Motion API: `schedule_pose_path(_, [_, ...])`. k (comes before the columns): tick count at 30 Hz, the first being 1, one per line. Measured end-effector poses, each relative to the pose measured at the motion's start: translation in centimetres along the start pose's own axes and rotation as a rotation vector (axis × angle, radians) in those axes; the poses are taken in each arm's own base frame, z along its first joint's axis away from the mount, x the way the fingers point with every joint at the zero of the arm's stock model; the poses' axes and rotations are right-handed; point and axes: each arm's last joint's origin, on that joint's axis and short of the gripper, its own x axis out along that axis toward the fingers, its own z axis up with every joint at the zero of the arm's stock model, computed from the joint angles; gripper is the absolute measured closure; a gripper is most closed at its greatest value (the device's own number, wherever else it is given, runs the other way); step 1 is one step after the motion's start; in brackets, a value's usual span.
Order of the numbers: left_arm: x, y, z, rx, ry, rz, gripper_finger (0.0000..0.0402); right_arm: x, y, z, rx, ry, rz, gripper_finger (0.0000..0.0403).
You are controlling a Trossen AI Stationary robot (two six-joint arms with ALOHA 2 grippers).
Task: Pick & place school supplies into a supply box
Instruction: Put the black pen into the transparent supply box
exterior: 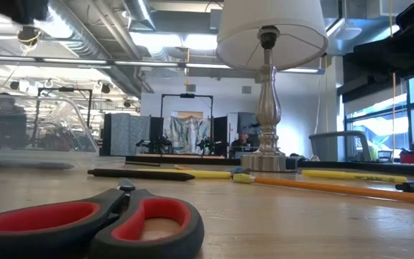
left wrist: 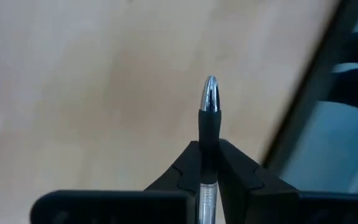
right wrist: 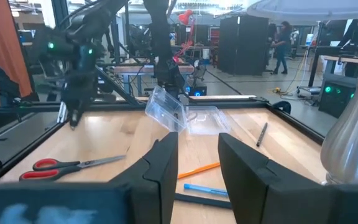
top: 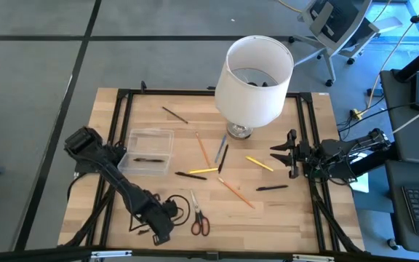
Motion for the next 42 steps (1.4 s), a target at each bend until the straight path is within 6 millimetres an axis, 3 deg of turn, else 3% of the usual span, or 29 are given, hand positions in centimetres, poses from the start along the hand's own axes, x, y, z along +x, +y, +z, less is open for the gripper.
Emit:
schedule_pose_path(5, [-2.2, -0.3, 1.7, -0.031, -0.006, -0.166, 0.038, 0.0, 0.0, 0.0, 0.003, 0.0, 0.0, 0.0283])
schedule_pose_path(11, [-5.9, 1.0, 4.7, -0.035, -0.106, -0.281, 0.038, 0.0, 0.0, 0.0, 0.003, 0.0, 0.0, 0.0283])
schedule_pose_path(19, [-11.9, 5.0, 8.3, 0.109, -0.322, -0.32, 0.038, 0.0, 0.0, 0.0, 0.006, 0.0, 0.0, 0.0283])
schedule_pose_path(25, [-15.5, 9.3, 9.3, 0.198, -0.418, -0.212, 0.038, 0.0, 0.0, 0.0, 0.008, 0.0, 0.0, 0.0283])
schedule_pose_path(35, [-17.5, 16.1, 8.0, 0.226, -0.25, 0.173, 0.038, 0.0, 0.0, 0.0, 0.008, 0.0, 0.0, 0.0283])
schedule_pose_path(42, [-17.4, 18.8, 7.9, 0.255, -0.082, 0.289, 0.038, 0.0, 0.0, 0.0, 0.006, 0.0, 0.0, 0.0283])
